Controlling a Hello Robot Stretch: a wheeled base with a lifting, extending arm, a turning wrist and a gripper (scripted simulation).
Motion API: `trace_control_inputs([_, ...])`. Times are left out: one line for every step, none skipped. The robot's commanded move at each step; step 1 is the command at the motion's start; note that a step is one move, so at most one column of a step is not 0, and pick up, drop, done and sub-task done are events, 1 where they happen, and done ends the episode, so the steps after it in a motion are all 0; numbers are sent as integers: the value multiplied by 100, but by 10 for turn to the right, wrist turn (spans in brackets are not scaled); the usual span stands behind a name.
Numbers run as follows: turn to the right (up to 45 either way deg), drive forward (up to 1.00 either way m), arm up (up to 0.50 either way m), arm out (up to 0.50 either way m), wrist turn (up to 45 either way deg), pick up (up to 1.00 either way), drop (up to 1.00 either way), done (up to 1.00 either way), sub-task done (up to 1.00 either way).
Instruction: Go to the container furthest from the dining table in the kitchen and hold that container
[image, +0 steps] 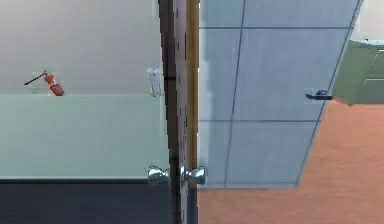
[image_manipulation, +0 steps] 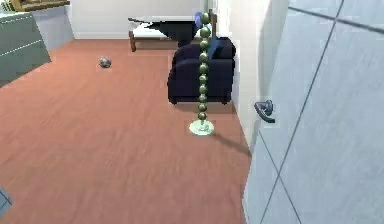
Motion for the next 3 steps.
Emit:
trace_control_inputs([-450, 0, 0, 0, 0, 0, 0, 0, 0])
trace_control_inputs([-450, 0, 0, 0, 0, 0, 0, 0, 0])
trace_control_inputs([-450, 0, 0, 0, 0, 0, 0, 0, 0])
